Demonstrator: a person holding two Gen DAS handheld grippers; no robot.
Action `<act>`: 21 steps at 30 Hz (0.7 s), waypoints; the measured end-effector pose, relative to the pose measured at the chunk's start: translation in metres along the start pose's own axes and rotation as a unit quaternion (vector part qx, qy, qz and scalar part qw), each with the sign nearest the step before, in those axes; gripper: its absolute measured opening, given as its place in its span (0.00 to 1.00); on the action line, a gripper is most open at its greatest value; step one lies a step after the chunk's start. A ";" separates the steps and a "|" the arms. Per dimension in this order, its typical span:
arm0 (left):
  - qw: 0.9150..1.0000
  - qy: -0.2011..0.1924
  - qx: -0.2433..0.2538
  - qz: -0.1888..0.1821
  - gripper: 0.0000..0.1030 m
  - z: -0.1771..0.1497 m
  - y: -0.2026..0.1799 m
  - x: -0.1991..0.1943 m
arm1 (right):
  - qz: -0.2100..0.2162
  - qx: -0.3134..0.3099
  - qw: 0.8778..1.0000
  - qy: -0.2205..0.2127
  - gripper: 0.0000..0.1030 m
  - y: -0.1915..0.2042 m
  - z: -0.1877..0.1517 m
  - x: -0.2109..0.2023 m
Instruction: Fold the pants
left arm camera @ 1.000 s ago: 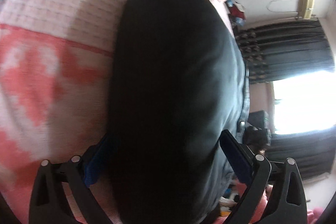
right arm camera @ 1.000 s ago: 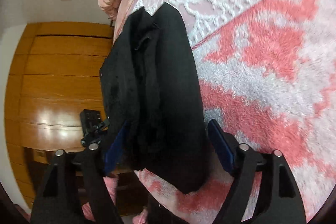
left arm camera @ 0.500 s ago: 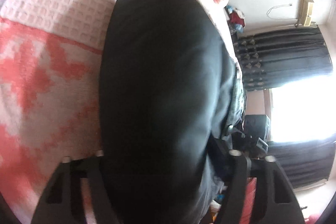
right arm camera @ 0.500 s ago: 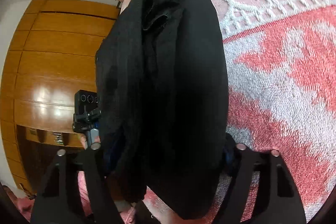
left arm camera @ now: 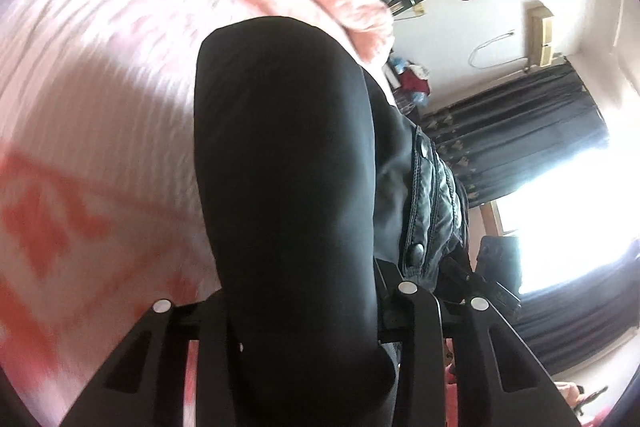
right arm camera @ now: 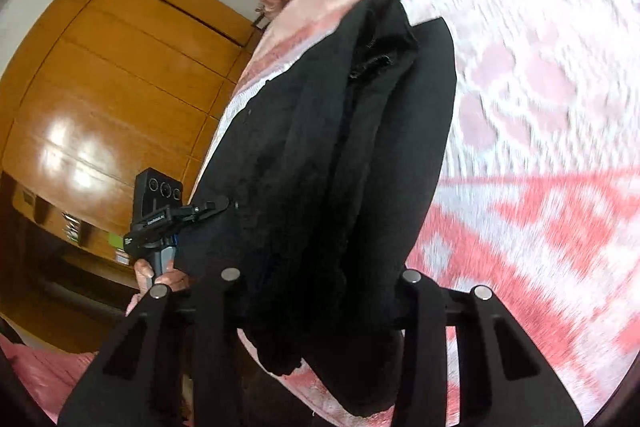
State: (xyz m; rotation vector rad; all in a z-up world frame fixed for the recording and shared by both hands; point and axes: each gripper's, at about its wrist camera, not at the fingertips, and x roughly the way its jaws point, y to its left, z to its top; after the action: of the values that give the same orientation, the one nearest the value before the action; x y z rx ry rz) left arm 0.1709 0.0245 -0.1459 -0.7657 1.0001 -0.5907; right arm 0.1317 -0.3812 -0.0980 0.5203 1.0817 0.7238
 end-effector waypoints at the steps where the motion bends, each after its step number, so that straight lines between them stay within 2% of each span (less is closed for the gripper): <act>1: 1.000 -0.005 0.004 0.002 0.35 0.013 -0.001 0.000 | 0.001 -0.004 1.000 -0.005 0.36 0.001 0.008 -0.003; 4: 1.000 -0.016 0.008 0.007 0.35 0.039 0.003 0.009 | -0.003 -0.015 1.000 -0.015 0.37 -0.002 0.034 -0.010; 8: 0.999 -0.024 0.011 0.030 0.35 0.065 0.008 0.031 | -0.011 -0.020 1.000 -0.014 0.37 -0.015 0.067 0.001; 12: 0.998 -0.011 0.001 0.059 0.35 0.073 0.026 0.049 | -0.017 -0.010 1.000 -0.002 0.37 -0.041 0.091 0.023; 13: 0.998 -0.006 -0.002 0.066 0.36 0.075 0.030 0.053 | -0.018 -0.004 1.000 0.002 0.37 -0.037 0.093 0.037; 18: 0.998 -0.003 0.008 0.058 0.46 0.075 0.045 0.055 | -0.030 0.038 0.999 0.022 0.41 -0.075 0.090 0.067; 21: 0.998 -0.002 0.010 0.068 0.54 0.073 0.051 0.056 | -0.014 0.065 0.998 0.020 0.45 -0.093 0.082 0.072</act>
State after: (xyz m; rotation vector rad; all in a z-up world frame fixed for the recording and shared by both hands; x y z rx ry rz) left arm 0.2655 0.0349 -0.1910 -0.6753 1.0318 -0.4811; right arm 0.2531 -0.3918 -0.1746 0.6013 1.1762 0.6441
